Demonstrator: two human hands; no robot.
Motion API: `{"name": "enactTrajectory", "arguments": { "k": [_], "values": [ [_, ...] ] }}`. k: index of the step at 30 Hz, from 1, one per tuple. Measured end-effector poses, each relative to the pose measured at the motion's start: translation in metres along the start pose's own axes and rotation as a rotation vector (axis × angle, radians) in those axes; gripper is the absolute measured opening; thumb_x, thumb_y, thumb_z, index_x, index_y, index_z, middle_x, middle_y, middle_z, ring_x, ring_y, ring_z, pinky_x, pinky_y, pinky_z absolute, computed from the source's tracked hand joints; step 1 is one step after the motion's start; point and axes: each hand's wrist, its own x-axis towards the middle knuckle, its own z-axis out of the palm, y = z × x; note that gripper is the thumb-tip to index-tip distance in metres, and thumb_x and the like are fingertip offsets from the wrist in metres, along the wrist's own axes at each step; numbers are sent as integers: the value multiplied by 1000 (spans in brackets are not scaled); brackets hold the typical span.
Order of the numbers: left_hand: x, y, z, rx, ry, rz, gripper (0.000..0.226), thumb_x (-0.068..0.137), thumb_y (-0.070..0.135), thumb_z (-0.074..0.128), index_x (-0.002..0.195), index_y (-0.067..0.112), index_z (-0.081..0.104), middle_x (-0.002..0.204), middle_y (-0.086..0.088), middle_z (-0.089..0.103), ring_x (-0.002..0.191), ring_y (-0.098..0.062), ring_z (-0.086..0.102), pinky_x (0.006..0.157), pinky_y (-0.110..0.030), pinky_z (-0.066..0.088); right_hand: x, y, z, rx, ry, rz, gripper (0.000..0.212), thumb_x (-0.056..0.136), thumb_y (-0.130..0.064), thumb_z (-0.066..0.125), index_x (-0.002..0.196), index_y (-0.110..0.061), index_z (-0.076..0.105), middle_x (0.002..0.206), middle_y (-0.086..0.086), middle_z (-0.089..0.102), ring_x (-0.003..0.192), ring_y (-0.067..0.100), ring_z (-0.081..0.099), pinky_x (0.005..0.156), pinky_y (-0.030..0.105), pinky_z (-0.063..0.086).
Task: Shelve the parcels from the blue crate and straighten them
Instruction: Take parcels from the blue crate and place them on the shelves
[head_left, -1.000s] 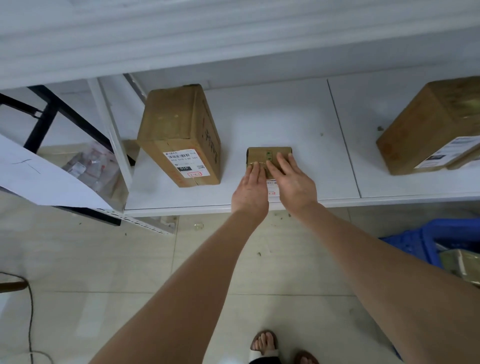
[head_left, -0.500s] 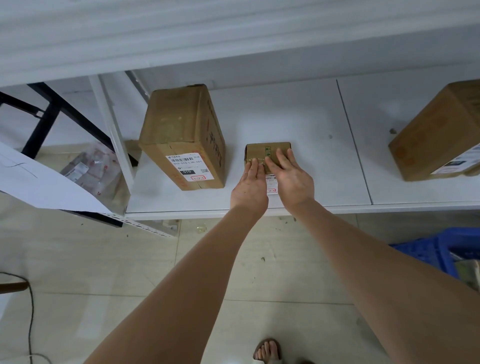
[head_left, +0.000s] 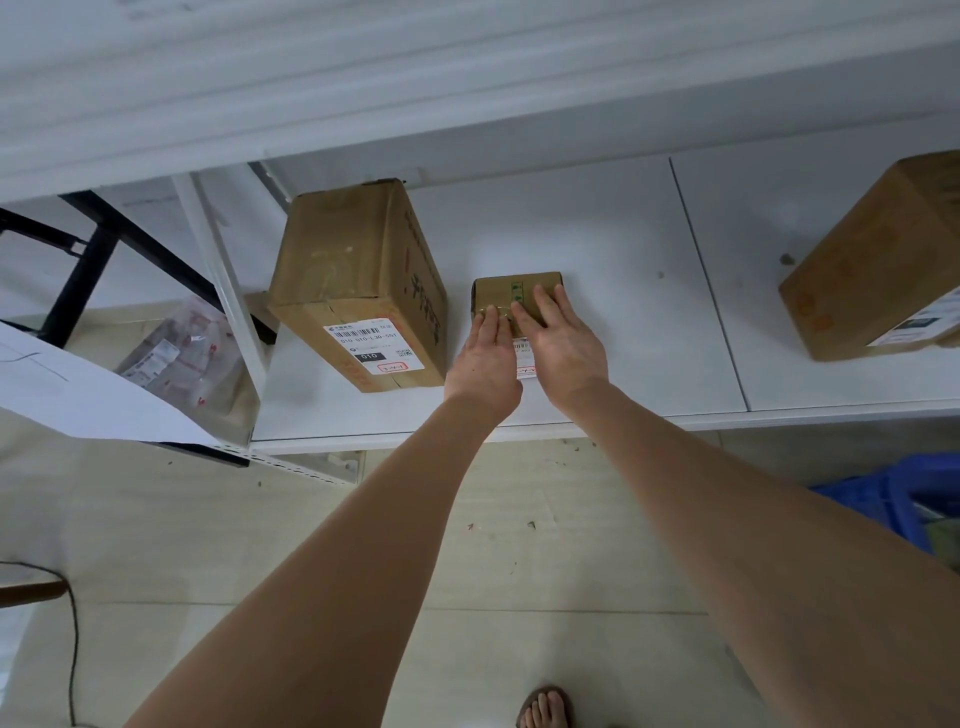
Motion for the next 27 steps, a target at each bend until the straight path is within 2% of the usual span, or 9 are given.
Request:
{"name": "enactTrajectory", "arguments": {
  "k": [3,7,16,22,27],
  "values": [
    [-5,2,-9,39,-21,10,79,93,13,51,152,7,-1,160,-7,-5,148,-20,-4,121,-32,6,-8,-1,-7,-24,-12,-12,76,95,-9,54,155,-22,9,162,9,-3,149,28,-5,121,36,9],
    [-17,7,-27,65,-56,-7,82,91,16,55,152,9,1,160,-6,-4,148,-20,-5,120,-34,7,-24,1,-23,-47,-27,49,81,93,-7,54,154,-18,3,161,10,-5,149,29,-5,121,40,7],
    [-51,70,-67,23,-72,85,70,87,10,58,147,13,21,155,-4,12,142,-24,23,105,-35,35,-86,21,-81,-17,-116,226,85,91,-1,50,154,-19,-4,161,10,-12,149,28,-11,121,41,2],
    [-62,138,-74,60,-133,274,74,91,12,56,151,12,13,160,-6,2,148,-22,6,114,-36,26,-138,59,-116,36,-94,406,81,94,-6,53,154,-19,-1,161,10,-6,149,29,-8,121,42,3],
    [-77,208,-67,107,-187,457,71,92,14,55,150,11,16,159,-9,5,148,-21,4,116,-33,19,-196,107,-139,50,-81,569,78,95,-7,51,154,-16,2,161,13,-2,148,32,-7,121,43,4]
  ]
}}
